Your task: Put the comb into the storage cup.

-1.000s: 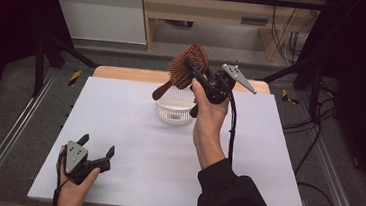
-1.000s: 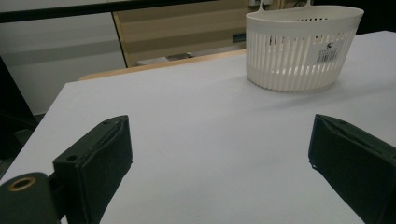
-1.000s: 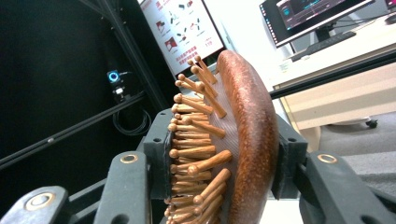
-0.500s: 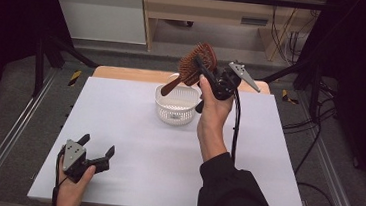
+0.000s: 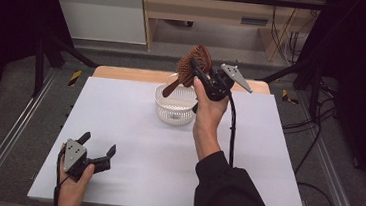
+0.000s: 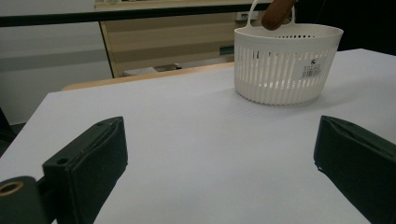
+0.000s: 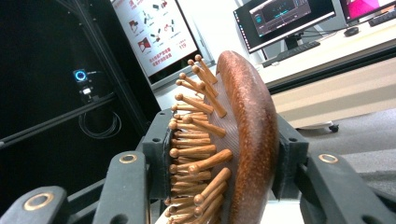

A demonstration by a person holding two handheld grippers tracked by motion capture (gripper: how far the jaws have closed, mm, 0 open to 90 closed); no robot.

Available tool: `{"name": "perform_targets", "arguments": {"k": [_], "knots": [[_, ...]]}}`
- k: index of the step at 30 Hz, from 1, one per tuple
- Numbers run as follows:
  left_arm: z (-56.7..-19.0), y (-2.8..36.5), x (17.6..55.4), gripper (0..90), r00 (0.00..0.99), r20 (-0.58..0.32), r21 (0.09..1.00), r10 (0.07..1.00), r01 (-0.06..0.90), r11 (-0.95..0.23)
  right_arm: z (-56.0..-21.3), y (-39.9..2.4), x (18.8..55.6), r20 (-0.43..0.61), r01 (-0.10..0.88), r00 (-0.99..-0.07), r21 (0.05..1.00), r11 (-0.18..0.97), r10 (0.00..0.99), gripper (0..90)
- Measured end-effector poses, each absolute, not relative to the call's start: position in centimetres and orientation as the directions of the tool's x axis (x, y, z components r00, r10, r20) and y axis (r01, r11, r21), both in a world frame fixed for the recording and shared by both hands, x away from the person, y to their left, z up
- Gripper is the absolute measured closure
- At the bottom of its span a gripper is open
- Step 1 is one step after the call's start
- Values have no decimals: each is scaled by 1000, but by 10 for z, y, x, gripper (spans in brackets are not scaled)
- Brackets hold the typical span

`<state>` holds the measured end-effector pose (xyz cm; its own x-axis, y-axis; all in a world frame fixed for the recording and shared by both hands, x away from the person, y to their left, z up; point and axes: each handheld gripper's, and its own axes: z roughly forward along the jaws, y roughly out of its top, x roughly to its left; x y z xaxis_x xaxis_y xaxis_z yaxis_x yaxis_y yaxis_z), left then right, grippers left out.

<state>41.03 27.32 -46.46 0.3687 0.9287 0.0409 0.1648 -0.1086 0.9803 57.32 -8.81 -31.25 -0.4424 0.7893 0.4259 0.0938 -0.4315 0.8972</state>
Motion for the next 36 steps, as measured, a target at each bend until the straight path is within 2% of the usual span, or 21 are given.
{"name": "perform_targets", "arguments": {"k": [16, 28, 36], "knots": [[-462, 275, 408, 27, 370, 37, 986, 928, 140, -95, -343, -94, 578, 465, 146, -389, 883, -445, 795, 512], [-462, 276, 407, 27, 390, 38, 988, 920, 125, -94, -353, -95, 587, 508, 176, -372, 860, -478, 777, 509], [-462, 276, 407, 27, 393, 42, 987, 919, 125, -99, -358, -89, 589, 497, 182, -373, 867, -464, 783, 509]]}}
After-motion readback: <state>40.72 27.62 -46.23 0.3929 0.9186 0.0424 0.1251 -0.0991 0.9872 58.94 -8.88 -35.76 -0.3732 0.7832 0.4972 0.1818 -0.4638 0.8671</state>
